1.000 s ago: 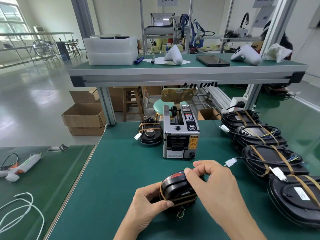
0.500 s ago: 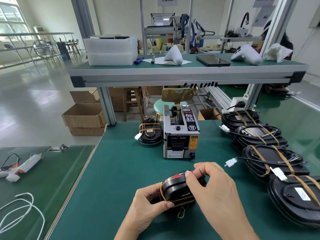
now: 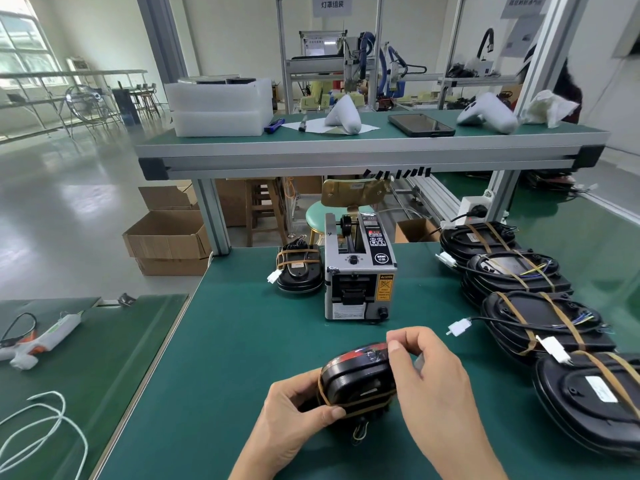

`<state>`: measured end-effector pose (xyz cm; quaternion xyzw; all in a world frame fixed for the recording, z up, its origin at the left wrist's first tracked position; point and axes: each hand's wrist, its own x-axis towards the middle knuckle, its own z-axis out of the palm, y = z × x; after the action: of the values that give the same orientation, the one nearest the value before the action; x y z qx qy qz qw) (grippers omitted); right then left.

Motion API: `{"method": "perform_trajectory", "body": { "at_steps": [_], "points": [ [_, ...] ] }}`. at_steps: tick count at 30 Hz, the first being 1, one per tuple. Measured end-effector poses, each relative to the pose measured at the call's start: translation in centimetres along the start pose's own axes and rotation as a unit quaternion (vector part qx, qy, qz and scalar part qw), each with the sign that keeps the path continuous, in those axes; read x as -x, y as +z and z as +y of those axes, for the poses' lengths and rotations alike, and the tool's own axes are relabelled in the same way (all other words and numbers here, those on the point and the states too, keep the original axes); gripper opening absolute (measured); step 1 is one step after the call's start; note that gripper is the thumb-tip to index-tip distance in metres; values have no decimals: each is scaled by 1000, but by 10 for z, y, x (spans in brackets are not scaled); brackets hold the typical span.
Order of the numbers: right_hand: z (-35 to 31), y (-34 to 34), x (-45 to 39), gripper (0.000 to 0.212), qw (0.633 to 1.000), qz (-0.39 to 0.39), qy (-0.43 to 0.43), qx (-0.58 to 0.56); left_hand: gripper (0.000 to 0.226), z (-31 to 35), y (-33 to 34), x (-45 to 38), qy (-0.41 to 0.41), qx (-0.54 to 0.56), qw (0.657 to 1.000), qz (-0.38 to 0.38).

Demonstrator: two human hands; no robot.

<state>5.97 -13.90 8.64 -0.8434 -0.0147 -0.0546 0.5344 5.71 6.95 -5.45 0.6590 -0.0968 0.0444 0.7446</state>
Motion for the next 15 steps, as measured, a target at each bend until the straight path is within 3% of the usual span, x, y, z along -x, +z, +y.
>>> {"method": "perform_trajectory", "body": {
  "at_steps": [4,7,10,14,15],
  "points": [
    [-2,3,-1,13,1000,-5,-23,-4,52,-3,-2,-1,-3,-8,1000,2],
    [1,6,-4,4,999,2,-41,18,52,-4,-3,-1,-3,-15,1000,2],
    [12,3,-13,15,999,18,-31,-1,52,-5,-3,-1,-1,-10,1000,3],
    [32,-9,-25,13,970,-9,12,-243,51,-4,-2,-2,-5,-5,1000,10],
    [40,-10,-27,27,957,-30,7,-287,51,-4,-2,-2,-7,-4,1000,14]
  ]
}}
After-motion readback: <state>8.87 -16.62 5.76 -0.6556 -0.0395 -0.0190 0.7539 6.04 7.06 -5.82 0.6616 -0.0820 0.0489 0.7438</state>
